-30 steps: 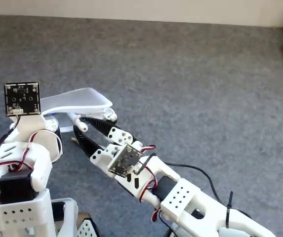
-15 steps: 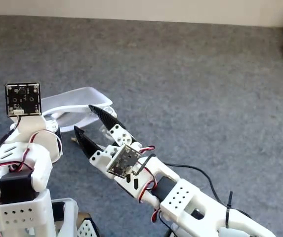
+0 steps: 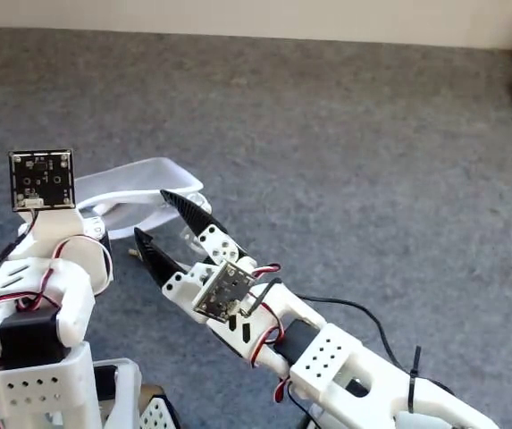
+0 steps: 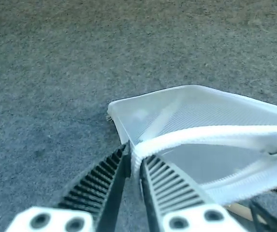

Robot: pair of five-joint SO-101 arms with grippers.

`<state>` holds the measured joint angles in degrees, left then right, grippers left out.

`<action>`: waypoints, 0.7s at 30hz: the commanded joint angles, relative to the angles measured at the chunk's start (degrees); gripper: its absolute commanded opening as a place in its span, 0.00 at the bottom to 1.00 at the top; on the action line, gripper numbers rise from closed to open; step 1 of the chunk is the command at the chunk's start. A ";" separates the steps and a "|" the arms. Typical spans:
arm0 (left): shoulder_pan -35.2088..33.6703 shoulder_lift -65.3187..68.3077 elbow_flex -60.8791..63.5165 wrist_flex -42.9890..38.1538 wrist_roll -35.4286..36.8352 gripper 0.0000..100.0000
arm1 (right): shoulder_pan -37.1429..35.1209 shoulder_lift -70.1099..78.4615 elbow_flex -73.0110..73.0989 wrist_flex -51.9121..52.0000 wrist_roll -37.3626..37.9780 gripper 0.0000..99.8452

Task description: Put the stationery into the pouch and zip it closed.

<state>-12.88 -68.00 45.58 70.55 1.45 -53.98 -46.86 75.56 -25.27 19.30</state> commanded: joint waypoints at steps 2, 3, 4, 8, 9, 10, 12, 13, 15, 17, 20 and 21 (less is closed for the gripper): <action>-4.62 0.84 -0.48 -0.35 0.00 0.01 | 0.40 -5.58 -0.66 3.65 0.09 0.19; -5.32 0.84 -0.48 -0.35 1.23 0.01 | -0.22 -8.04 -0.75 6.90 0.09 0.19; -6.20 0.84 -0.48 -0.35 2.73 0.01 | -0.92 -10.51 -0.84 10.42 0.09 0.19; -9.71 0.84 -0.40 -1.76 4.66 0.01 | -4.44 -19.91 -1.10 24.04 -0.18 0.19; -10.51 0.84 -0.40 -1.93 4.66 0.01 | -5.67 -21.76 -1.10 26.51 -0.18 0.19; -11.03 0.84 -0.40 -1.93 4.75 0.01 | -6.90 -23.16 -1.10 28.53 -0.18 0.19; -11.56 0.84 -0.40 -1.93 4.75 0.01 | -8.75 -24.40 -1.10 31.87 -0.18 0.19; -11.74 0.84 -0.40 -2.02 4.75 0.01 | -9.54 -24.40 -1.10 33.27 -0.18 0.19; -13.14 0.84 -0.40 -2.02 6.07 0.01 | -10.68 -24.40 -1.10 35.47 -0.09 0.19; -14.99 0.84 -0.57 -2.11 7.82 0.01 | -11.38 -24.31 -1.10 36.97 -0.09 0.19; -16.57 0.84 -0.48 -3.08 8.09 0.01 | -11.65 -24.31 -1.19 38.20 0.00 0.19; -16.75 0.84 -0.40 -3.08 8.18 0.01 | -11.65 -24.31 -1.19 38.20 0.00 0.19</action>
<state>-27.56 -68.00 45.58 69.49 8.40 -64.88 -69.54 75.56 12.62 19.30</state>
